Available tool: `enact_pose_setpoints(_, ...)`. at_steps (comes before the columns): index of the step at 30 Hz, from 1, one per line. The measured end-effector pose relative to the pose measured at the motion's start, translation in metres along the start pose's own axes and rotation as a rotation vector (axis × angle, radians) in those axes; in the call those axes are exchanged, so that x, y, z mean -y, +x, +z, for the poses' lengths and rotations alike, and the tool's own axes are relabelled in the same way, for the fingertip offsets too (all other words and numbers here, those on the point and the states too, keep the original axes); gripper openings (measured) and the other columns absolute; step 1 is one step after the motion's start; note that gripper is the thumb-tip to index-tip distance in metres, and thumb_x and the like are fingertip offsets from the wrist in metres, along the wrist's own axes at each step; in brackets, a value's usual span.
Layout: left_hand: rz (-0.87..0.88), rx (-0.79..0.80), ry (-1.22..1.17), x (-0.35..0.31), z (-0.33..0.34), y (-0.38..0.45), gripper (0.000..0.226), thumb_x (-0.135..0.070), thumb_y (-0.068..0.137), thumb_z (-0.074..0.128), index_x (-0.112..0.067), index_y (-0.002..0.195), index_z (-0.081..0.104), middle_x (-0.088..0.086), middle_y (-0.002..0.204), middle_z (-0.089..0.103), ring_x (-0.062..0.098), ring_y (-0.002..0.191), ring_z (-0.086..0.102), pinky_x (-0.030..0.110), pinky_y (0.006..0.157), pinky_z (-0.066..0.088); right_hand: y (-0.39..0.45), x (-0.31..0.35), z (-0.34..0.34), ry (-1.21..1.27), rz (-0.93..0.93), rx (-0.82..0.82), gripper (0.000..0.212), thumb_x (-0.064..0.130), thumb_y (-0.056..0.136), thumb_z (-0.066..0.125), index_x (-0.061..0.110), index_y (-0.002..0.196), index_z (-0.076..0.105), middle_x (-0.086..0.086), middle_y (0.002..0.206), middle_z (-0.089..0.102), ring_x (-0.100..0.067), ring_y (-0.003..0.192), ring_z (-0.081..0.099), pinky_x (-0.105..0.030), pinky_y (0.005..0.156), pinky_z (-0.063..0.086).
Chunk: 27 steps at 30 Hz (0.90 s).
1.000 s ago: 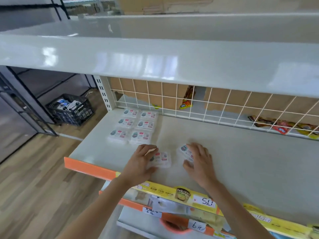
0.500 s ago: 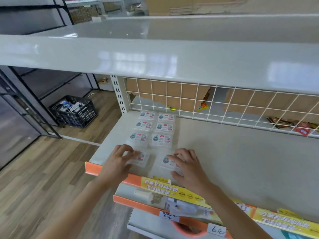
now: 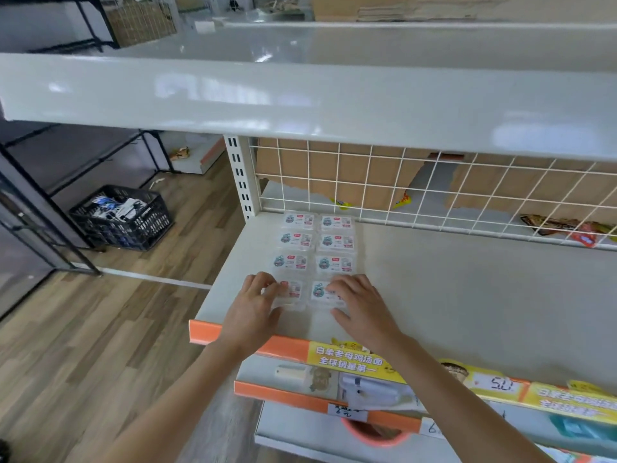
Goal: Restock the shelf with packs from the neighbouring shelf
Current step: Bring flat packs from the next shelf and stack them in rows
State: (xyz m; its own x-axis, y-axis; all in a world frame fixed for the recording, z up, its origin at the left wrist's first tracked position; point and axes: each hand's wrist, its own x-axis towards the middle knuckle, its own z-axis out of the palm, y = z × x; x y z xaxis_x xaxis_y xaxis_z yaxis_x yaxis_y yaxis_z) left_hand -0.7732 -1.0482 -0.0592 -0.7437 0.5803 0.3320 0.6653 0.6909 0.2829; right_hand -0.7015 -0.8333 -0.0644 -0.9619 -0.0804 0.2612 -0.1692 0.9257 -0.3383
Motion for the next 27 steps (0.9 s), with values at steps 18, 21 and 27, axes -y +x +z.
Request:
enact_pose_setpoints(18, 0.55, 0.132, 0.026, -0.166, 0.039, 0.026, 0.017, -0.018, 0.061, 0.063, -0.021, 0.078, 0.067, -0.004, 0.075, 0.059, 0.021, 0.07, 0.061, 0.029, 0.057, 0.05, -0.138, -0.044, -0.082, -0.453, 0.151, -0.066, 0.04, 0.016, 0.047, 0.079, 0.019, 0.084, 0.065, 0.002, 0.078, 0.06, -0.017, 0.068, 0.06, -0.022, 0.052, 0.045)
enact_pose_setpoints(21, 0.607, 0.153, 0.025, -0.228, 0.051, 0.031, 0.022, -0.019, 0.057, 0.069, -0.021, 0.078, 0.067, -0.003, 0.073, 0.06, 0.022, 0.068, 0.061, 0.031, 0.054, 0.049, -0.192, -0.069, -0.113, -0.496, 0.226, -0.069, 0.043, 0.02, 0.043, 0.081, 0.02, 0.084, 0.065, 0.003, 0.079, 0.06, -0.017, 0.069, 0.06, -0.024, 0.052, 0.046)
enact_pose_setpoints(27, 0.768, 0.146, -0.064, -0.369, 0.089, 0.029, 0.034, -0.036, 0.068, 0.038, -0.02, 0.076, 0.066, -0.001, 0.07, 0.059, 0.025, 0.068, 0.061, 0.035, 0.054, 0.051, -0.31, -0.117, -0.185, -0.553, 0.463, -0.136, 0.047, 0.018, 0.038, 0.082, 0.016, 0.083, 0.067, -0.003, 0.079, 0.063, -0.023, 0.072, 0.064, -0.027, 0.054, 0.051)
